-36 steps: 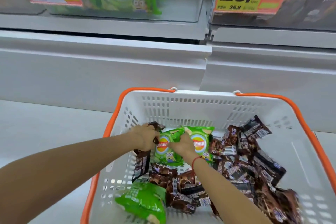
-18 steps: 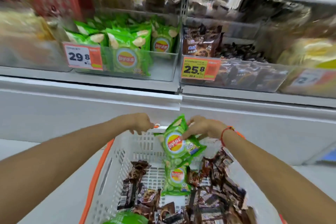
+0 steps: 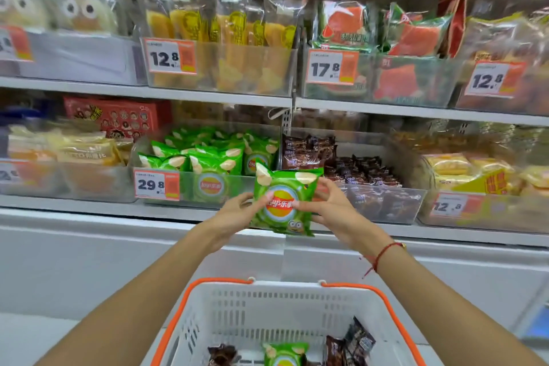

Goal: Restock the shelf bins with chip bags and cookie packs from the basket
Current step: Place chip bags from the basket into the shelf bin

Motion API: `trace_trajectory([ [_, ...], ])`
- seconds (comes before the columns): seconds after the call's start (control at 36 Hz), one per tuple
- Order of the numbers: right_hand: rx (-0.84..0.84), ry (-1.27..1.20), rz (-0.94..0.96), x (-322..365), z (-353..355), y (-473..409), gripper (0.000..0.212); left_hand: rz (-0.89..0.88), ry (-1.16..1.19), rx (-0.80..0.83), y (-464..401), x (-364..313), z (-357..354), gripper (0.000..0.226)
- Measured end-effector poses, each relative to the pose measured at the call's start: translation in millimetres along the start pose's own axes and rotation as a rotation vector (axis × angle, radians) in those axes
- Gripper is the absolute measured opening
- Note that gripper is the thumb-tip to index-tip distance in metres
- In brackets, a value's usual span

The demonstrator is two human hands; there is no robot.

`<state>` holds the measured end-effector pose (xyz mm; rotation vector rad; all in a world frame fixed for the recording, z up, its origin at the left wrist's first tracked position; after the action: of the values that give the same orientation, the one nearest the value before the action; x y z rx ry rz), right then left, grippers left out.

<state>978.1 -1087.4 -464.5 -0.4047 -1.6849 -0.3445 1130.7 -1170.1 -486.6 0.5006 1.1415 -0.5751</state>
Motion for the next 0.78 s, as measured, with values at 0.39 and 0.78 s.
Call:
trace_trajectory([
  [0.39, -0.002, 1.113, 0.587, 77, -54, 23, 0.075, -0.258, -0.330, -0.266, 15, -59, 49, 0.049],
  [0.78, -0.155, 0.904, 0.694, 103, -47, -5, 0.061, -0.406, -0.495, -0.423, -35, -66, 104, 0.068],
])
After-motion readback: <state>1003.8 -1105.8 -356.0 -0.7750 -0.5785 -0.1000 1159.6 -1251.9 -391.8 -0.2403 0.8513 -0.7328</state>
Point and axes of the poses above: each hand's wrist, its own y-axis away from the middle knuckle, its own z-axis out of the back of the hand, x = y × z, the point moved 9 cm from there along -y, towards the middle knuckle, and after that the axes turned 10 degrees about -y, right-handed, at the moved point
